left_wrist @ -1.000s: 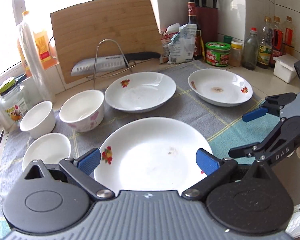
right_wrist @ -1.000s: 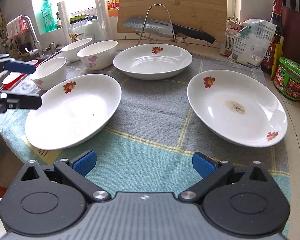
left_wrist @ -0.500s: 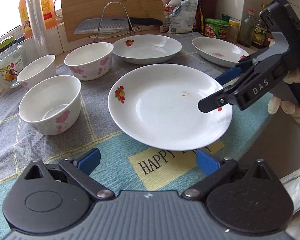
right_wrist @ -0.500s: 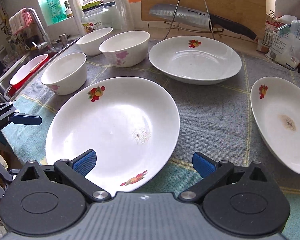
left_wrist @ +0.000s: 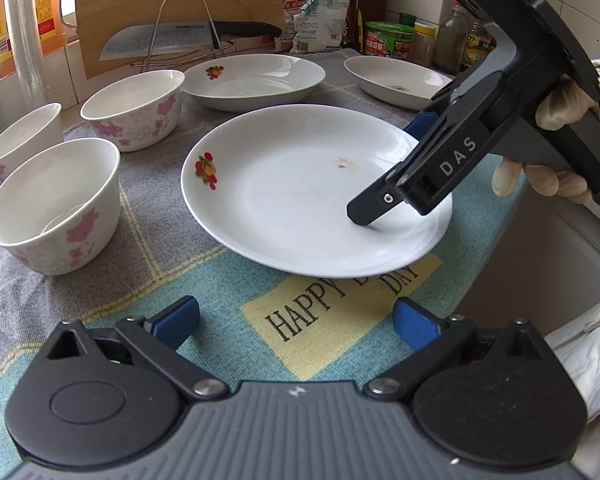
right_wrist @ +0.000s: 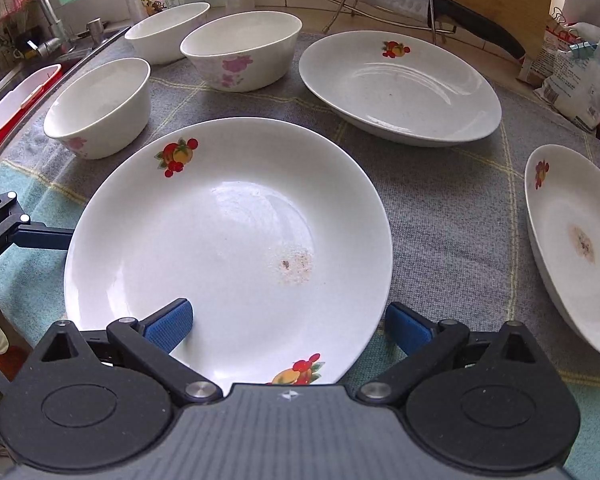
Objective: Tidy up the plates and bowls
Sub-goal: 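Grasp the rim of a white fruit-print plate with the right gripper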
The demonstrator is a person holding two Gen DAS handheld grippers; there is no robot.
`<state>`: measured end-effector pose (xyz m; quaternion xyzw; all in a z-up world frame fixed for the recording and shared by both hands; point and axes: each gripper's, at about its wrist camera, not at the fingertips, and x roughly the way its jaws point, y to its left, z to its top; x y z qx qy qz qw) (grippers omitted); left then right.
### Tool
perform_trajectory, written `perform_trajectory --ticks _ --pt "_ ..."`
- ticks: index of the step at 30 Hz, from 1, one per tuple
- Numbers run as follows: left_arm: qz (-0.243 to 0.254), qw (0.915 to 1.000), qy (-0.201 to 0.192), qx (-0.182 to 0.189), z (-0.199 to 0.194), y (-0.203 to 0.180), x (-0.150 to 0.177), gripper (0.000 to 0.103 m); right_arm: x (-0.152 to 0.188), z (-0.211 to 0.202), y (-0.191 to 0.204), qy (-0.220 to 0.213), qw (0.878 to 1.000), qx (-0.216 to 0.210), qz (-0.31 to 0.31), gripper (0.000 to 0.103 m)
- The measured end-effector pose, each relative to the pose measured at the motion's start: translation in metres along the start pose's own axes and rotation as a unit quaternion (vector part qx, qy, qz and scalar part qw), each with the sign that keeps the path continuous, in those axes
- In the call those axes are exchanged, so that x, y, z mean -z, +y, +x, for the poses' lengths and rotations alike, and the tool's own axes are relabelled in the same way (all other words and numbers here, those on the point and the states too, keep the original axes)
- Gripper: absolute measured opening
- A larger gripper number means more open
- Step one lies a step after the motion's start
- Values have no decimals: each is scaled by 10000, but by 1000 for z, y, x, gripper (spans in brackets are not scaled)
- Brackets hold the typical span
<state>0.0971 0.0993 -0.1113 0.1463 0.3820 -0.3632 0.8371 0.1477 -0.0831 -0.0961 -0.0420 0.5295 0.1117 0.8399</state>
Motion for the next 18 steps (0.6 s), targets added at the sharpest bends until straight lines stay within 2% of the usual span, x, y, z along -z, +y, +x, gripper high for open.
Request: perform_trajectory --ticks 4,10,18 --pt "-41 10000 -50 -42 0 -1 1 102 -9 3 -1 312 9995 10 7 103" --pt "-57 9997 -35 -242 4 -6 -1 102 -3 1 -1 185 9996 -86 -217 103" --pt "-158 9991 92 -394 11 -9 -11 102 -2 -1 -6 262 9944 -430 -929 103"
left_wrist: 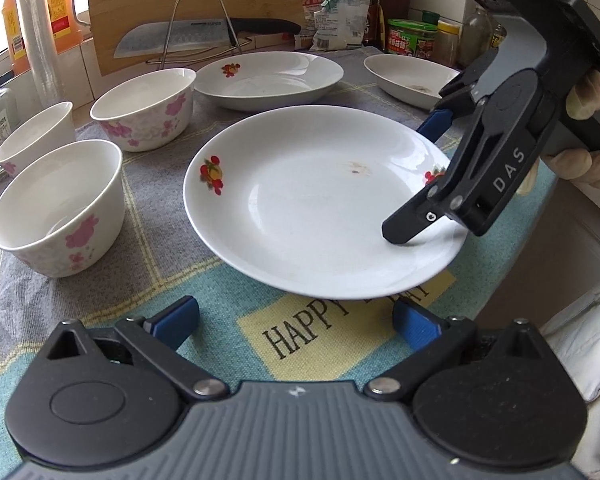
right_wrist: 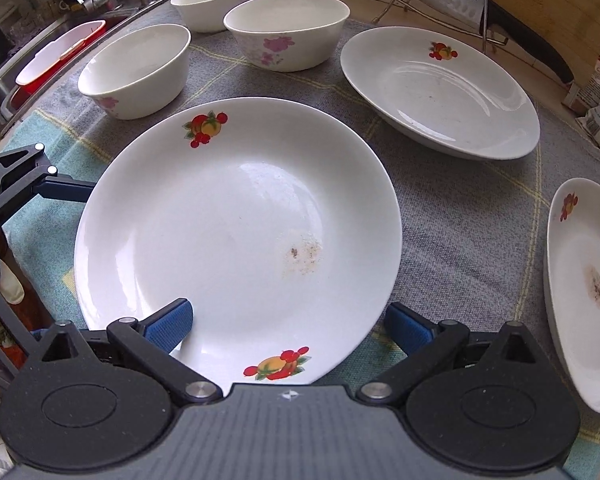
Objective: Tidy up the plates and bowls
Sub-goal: 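Grasp the rim of a white fruit-print plate with the right gripper, then lift the white plate with the right gripper and carry it toward the stained plate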
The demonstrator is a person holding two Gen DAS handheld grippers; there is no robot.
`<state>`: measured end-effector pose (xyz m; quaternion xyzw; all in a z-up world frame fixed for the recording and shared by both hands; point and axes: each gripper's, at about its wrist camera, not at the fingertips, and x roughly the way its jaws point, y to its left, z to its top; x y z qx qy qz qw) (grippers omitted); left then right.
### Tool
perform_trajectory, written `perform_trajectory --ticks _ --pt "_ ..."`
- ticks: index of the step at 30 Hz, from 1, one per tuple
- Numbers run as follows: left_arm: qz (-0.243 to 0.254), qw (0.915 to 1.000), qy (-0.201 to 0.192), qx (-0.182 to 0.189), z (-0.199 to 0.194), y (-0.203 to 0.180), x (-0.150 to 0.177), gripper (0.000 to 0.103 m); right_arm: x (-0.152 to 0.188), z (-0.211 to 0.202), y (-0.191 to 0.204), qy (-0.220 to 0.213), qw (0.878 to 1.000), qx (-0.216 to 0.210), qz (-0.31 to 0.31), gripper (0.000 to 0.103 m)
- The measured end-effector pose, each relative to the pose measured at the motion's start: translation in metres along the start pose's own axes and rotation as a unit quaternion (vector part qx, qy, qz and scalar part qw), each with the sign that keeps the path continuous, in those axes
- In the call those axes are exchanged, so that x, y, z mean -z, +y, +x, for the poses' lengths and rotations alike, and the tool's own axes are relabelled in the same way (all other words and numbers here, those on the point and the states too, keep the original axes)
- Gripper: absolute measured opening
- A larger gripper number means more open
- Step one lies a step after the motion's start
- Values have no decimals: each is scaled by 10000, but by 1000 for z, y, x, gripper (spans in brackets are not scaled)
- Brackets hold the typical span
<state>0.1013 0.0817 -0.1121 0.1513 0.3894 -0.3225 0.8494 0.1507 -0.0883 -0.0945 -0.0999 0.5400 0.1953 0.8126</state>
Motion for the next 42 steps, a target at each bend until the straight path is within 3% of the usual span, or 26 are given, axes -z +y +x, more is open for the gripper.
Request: perform_trajectory --ticks 7,11,17,26,35,42 --pt "-55 10000 -7 -57 1 -3 -1 102 -5 -2 -11 -43 9983 -490 -306 103" --pt "-16 10000 -25 -23 1 -2 0 102 -18 0 -24 -75 9956 -929 102 103" --pt "263 9994 -95 220 3 3 -1 102 -25 3 -38 -252 9896 -1249 661 103" --pt "735 9952 -154 629 10 10 -8 102 -24 3 -44 -273 9873 -1426 647 103" --pt "922 9922 -222 809 16 15 -13 102 -26 4 -40 -371 9893 -1320 501 103" --pt "982 9910 -263 867 18 17 -13 102 -36 9 -49 -261 9840 -1579 777 103"
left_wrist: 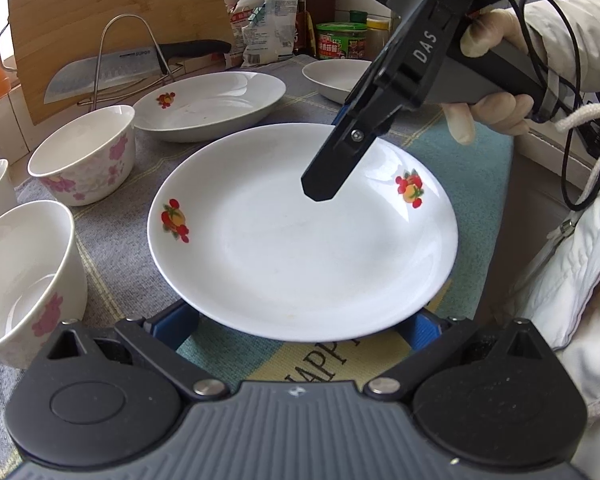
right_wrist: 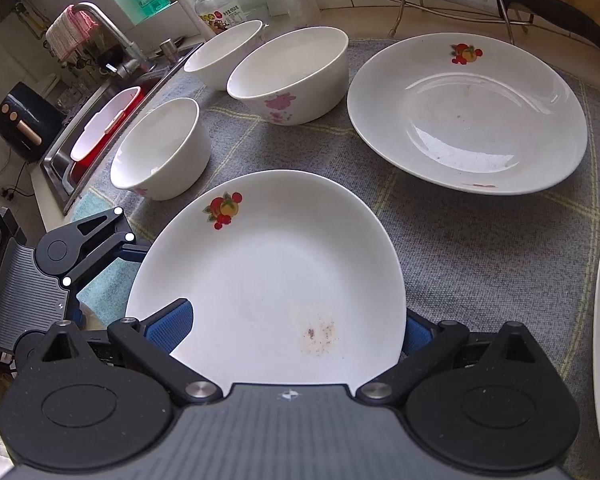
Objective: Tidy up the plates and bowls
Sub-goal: 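Lift the white plate with the right gripper and carry it toward the stained plate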
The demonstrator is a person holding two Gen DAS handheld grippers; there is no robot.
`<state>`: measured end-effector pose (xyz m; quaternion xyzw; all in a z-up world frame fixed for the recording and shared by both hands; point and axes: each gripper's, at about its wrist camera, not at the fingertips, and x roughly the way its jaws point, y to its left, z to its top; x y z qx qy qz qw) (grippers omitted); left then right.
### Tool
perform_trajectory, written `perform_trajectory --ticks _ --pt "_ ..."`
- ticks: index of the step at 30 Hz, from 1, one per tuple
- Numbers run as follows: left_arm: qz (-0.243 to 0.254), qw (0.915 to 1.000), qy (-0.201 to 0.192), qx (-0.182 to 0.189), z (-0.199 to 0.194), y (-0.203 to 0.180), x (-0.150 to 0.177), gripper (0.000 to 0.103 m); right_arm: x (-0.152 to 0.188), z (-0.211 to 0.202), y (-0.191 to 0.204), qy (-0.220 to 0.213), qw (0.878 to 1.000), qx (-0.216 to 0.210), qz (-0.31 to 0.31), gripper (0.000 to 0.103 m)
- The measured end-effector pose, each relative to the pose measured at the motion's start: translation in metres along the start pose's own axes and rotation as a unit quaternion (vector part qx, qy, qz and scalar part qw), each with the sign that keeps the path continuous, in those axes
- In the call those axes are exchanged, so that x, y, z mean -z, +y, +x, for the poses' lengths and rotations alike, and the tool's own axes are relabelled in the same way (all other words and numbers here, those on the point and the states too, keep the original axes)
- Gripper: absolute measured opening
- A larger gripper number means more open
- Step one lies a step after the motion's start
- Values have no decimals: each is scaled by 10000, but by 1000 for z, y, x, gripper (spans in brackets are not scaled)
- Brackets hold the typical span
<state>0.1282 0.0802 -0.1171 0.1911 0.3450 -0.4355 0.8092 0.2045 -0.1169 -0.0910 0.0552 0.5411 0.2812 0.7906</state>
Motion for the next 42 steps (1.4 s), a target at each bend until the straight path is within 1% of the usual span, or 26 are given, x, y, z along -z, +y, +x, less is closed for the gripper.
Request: perform_trajectory --ticks 3,7,13,18,25,30,35,42 --pt "25 10000 -11 17 0 0 1 102 -1 1 1 59 10000 -29 -16 103" --pt "96 9999 -16 62 1 1 -1 102 -2 0 -4 35 9998 -182 30 103" --pt "278 9996 -64 46 1 -1 -2 103 -4 1 -4 67 9997 -171 182 103" --pt "330 9994 -110 61 1 0 0 103 -4 -1 -8 62 9988 -295 383 103" --pt "384 9991 -125 146 1 3 0 103 -3 -1 -5 7 9987 -203 465 103" --pt "359 9992 -96 117 1 3 -1 103 -3 -5 -7 -49 9983 -284 509 102" --pt "400 9992 -68 -18 0 0 -4 102 -5 -8 -7 -34 9987 -314 410 103" --pt "370 9993 -23 -66 -3 -4 -11 101 -6 -15 -9 -36 9988 -337 361 103"
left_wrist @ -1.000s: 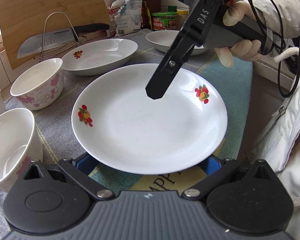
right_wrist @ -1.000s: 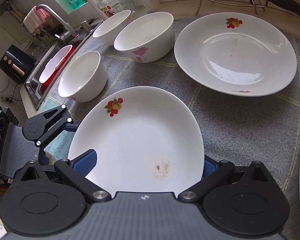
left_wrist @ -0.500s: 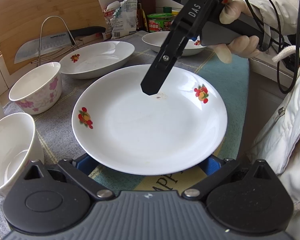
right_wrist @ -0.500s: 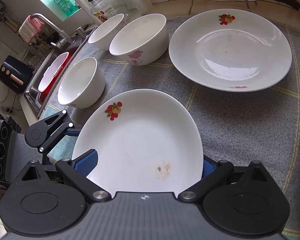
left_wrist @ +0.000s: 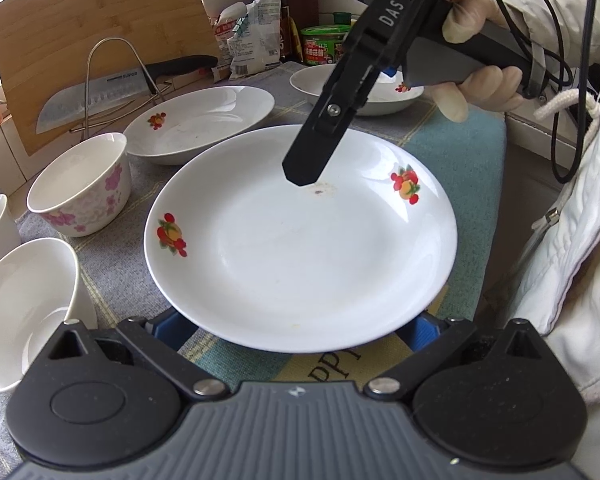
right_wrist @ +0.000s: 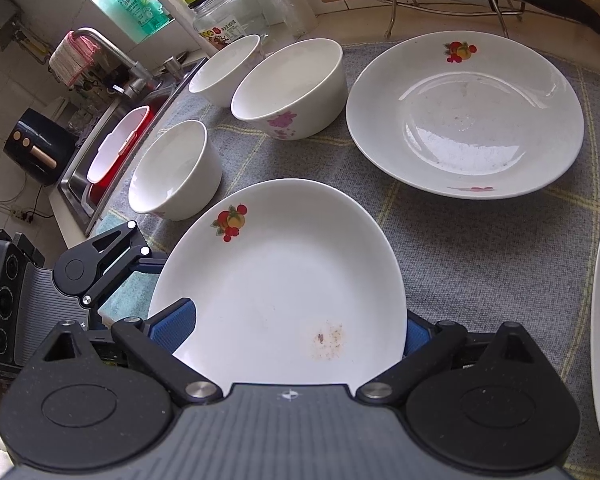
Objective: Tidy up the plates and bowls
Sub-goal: 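Lift the white plate with the right gripper and carry it toward the stained plate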
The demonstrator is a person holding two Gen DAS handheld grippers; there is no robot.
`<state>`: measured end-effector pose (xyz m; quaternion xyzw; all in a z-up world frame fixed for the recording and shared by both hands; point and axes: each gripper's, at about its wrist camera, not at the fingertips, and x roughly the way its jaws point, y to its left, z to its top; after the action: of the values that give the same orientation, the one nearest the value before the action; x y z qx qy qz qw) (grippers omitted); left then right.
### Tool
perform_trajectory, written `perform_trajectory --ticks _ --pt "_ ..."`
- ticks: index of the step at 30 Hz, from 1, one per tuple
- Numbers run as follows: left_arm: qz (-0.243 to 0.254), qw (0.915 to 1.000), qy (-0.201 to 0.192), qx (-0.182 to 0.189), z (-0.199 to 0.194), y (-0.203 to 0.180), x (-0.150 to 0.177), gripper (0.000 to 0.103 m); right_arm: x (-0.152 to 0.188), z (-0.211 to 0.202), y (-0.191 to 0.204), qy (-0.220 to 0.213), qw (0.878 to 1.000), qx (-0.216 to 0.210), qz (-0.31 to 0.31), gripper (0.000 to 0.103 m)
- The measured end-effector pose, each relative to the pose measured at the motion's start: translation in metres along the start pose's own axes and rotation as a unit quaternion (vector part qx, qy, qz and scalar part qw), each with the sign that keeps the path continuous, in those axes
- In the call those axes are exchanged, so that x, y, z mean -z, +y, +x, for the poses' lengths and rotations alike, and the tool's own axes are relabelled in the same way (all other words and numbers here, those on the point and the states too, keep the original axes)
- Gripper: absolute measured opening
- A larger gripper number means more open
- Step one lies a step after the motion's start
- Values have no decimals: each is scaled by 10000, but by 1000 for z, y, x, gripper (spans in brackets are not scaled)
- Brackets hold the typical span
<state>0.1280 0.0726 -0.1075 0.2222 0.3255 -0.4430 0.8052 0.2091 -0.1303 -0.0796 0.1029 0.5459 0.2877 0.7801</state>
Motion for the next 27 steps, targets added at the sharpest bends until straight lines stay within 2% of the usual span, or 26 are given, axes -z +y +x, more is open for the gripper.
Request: perform_trajectory --ticks 12,27 --pt "186 9998 28 89 2 -6 -41 101 1 -35 -9 -229 9996 140 23 103" --pt "810 9950 -206 542 62 -24 -107 101 20 -111 -75 -804 9932 682 485 103"
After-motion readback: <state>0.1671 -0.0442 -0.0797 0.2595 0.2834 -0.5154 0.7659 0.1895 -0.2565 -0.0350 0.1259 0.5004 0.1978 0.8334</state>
